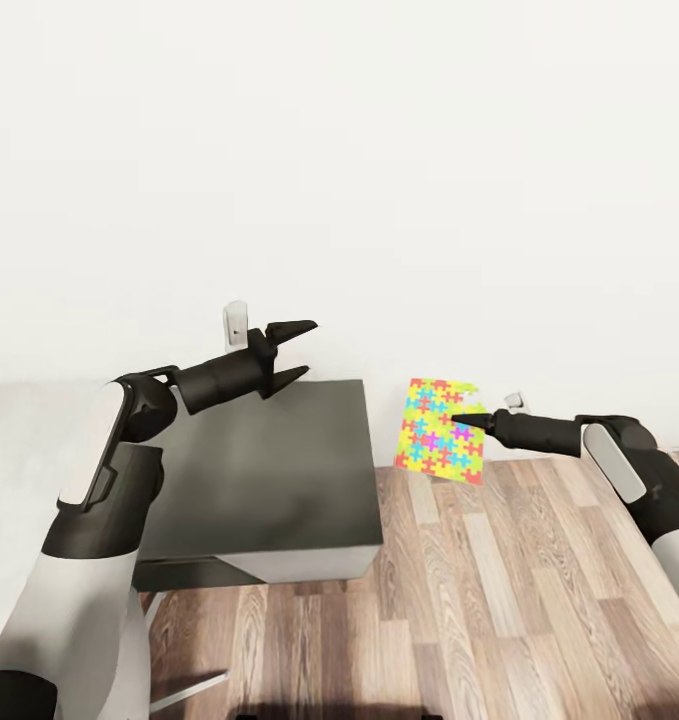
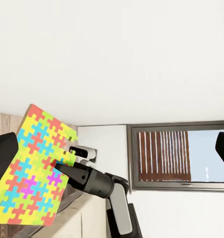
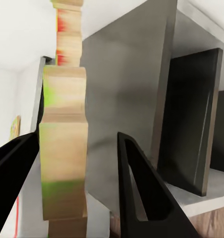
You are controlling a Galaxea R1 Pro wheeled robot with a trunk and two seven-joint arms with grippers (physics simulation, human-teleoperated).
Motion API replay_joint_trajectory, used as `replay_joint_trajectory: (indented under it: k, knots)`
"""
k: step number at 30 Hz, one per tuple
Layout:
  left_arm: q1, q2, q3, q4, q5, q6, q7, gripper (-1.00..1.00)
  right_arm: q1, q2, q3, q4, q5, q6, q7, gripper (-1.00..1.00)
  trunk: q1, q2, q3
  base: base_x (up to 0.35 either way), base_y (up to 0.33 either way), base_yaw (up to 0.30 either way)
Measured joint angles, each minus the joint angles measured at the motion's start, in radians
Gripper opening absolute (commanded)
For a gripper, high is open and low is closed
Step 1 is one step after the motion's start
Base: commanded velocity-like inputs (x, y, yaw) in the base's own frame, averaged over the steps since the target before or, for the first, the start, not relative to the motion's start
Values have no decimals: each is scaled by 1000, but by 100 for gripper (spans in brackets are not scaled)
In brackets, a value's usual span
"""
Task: Put all the toys in the child's room - the three board games (two on the bed and one on the table), the two jigsaw puzzles on the table, and the tennis ball on the table - inside the toy box on the table in the child's room.
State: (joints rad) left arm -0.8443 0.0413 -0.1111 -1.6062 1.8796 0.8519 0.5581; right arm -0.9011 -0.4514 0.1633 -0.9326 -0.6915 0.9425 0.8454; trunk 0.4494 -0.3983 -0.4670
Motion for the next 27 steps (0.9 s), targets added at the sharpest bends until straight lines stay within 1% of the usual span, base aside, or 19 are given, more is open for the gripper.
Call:
replay_joint_trajectory:
  k: [6,10,14,17,27]
  knots:
    - [0,-1,-2,0,0,3,-9,100,7,1,0,-16,0,9,0,-100,0,0,9,0,0,154]
    - [1,-4,-22,-1,0,3,-15,100,9,0,0,-22,0,11,0,-100,0,0,15,0,0,164]
    - [0,-5,-32,-1,-1,2,-14,100,10,0,-1,-24,1,12,0,-100,0,0,21,-58,-27,132]
    - [-1,-6,-41,-1,-2,1,-13,100,10,0,-1,-25,1,12,0,-100,0,0,24,-161,-80,74]
    - [-5,-7,-50,0,-3,1,-9,100,11,-1,-1,-28,1,13,0,-100,1,0,27,-245,-129,27]
